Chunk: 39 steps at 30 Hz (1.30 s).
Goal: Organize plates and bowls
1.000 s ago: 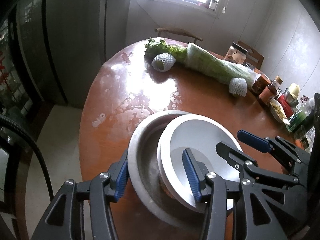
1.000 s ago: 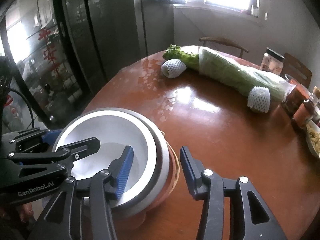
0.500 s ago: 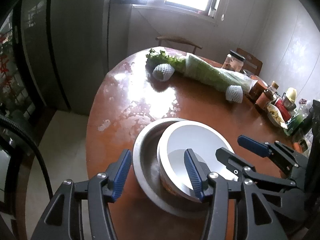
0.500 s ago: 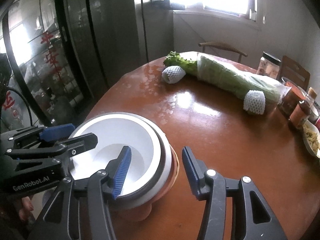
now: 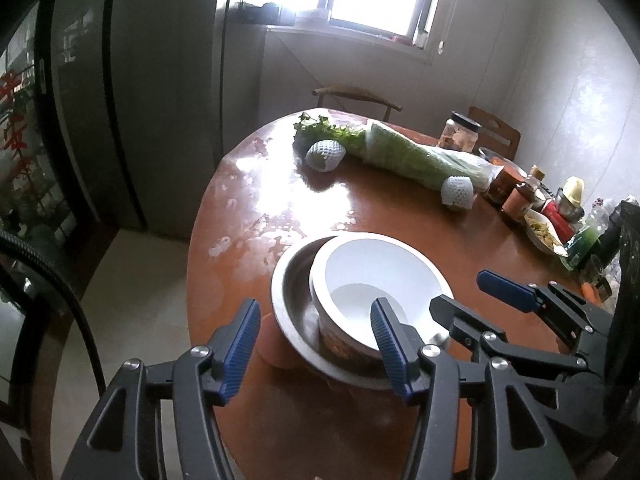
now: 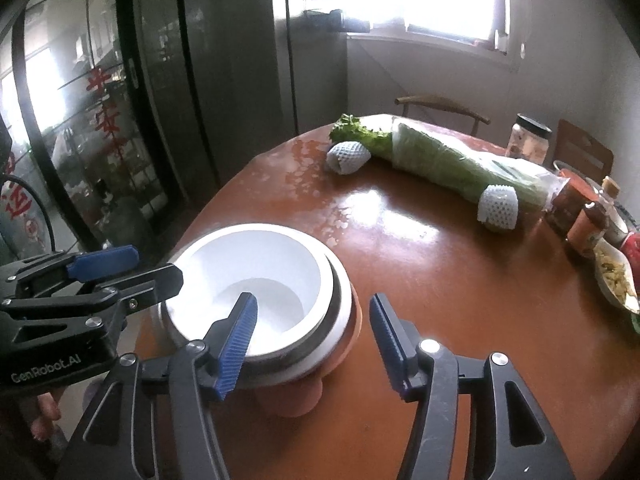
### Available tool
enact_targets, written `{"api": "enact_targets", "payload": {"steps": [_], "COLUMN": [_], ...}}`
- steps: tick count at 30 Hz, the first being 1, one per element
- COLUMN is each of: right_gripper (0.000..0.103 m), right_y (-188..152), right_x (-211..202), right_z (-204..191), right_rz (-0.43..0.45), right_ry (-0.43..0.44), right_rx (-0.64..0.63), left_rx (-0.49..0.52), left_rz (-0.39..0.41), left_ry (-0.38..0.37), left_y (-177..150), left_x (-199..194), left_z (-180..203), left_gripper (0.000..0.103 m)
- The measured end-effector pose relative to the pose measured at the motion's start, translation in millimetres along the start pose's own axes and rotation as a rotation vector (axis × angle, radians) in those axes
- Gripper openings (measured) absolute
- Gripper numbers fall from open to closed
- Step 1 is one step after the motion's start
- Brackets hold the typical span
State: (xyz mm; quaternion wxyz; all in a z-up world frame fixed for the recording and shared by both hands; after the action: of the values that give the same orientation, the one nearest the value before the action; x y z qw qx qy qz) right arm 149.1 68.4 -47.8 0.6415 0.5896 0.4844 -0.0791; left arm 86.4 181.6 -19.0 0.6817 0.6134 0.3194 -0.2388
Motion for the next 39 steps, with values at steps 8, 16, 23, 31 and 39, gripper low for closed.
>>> {"api": "enact_targets", "payload": {"steps": [8, 16, 23, 31, 39], "right_gripper": [0.062, 0.067, 0.069, 0.069, 0.07], "right_y": [-15, -32, -50, -65, -82], "right_x": [-25, -41, -50, -59, -71], "right_z": [0, 5, 11, 19, 26], "right_rz": [0.035, 0.052, 0.047, 0.052, 0.055], "right_ry": [-0.013, -0.028, -0.04, -0.057, -0.078], "right_rx": [0.006, 0.015, 0.029, 0.048, 0.055], "left_rx": [0.013, 0.015, 0.012, 0.041, 0.071], "left_rz": [0.026, 0.037, 0.037, 0.044, 0.043], "left_ry": [0.011, 0.024, 0.038, 0.027, 0.022], "left_y": [-15, -30, -44, -55, -63], "left_x": [-19, -29, -33, -39, -45], "left_z": [12, 23, 30, 45, 57], "left_gripper": [0.059, 0.06, 0.06, 0.06, 0.06]}}
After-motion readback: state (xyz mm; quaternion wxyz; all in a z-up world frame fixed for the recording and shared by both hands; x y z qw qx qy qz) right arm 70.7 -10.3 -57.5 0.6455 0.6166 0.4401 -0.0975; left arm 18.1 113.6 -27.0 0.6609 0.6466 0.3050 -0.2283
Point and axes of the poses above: each gripper's, at about its wrist camera, not at the fingertips, and x roughly the way its jaws point, z to its right, y to its top, the point moved 7 cm from there along x, roughly the way its jaws point, and after that the axes turned 10 degrees about x, right-handed, at the moved point
